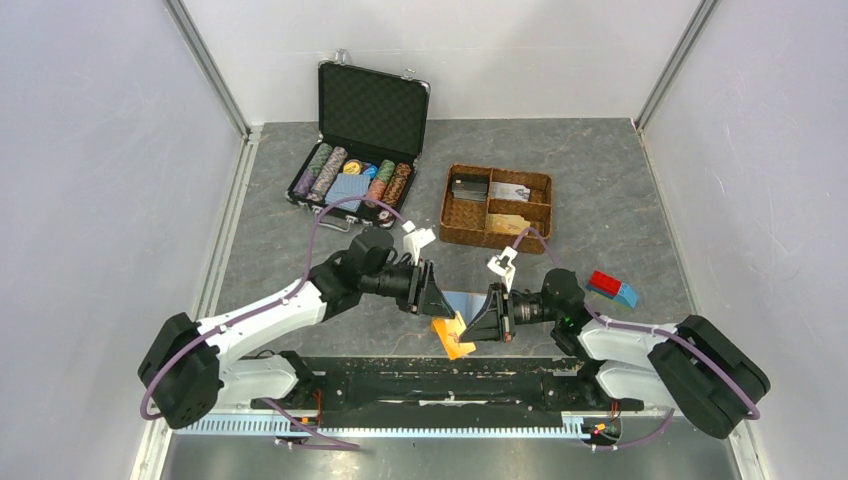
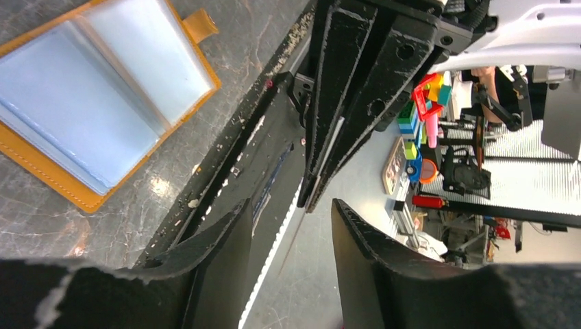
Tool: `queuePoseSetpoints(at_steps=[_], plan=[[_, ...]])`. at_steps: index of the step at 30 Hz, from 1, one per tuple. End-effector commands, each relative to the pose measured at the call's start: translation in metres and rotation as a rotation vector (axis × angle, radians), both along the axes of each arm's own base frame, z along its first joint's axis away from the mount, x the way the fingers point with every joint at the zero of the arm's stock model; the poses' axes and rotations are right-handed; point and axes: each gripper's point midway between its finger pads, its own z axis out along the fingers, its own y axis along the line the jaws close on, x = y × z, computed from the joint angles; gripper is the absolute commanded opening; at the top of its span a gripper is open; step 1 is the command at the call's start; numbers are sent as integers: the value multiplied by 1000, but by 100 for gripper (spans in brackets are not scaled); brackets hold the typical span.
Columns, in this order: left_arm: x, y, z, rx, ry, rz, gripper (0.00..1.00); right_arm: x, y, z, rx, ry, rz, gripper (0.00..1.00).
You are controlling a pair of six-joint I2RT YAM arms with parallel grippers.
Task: Take the credit cards out of the card holder
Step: Place the credit card in the storage box.
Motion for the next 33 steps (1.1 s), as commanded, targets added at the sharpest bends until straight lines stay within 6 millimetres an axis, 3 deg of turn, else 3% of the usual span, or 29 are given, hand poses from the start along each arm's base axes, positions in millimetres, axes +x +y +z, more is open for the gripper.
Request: queuePoseSetpoints(at_steps=[1, 3, 8, 9, 15, 19, 26, 33], plan=[[-8, -6, 16, -49, -46, -97, 53, 1, 3, 9, 33, -34, 12, 0], [-9, -7, 16, -52, -41, -111, 47, 3, 5, 10, 32, -31, 8, 0], [-7, -11, 16, -53, -27, -118, 7, 10, 8, 16, 41, -37, -10, 7], [-6, -11, 16, -54, -25, -108, 3, 13, 9, 15, 35, -36, -28, 11], [12, -9, 9, -18, -30, 22, 2, 48, 11, 19, 14, -18, -229, 37], [25, -13, 26, -101, -32, 117, 2, 69, 5, 24, 21, -7, -362, 49], [50, -5, 54, -228, -85, 326, 2, 83, -2, 48, 123, 22, -480, 58], [64, 12, 72, -303, -101, 491, 2, 86, -12, 65, 198, 17, -550, 56]])
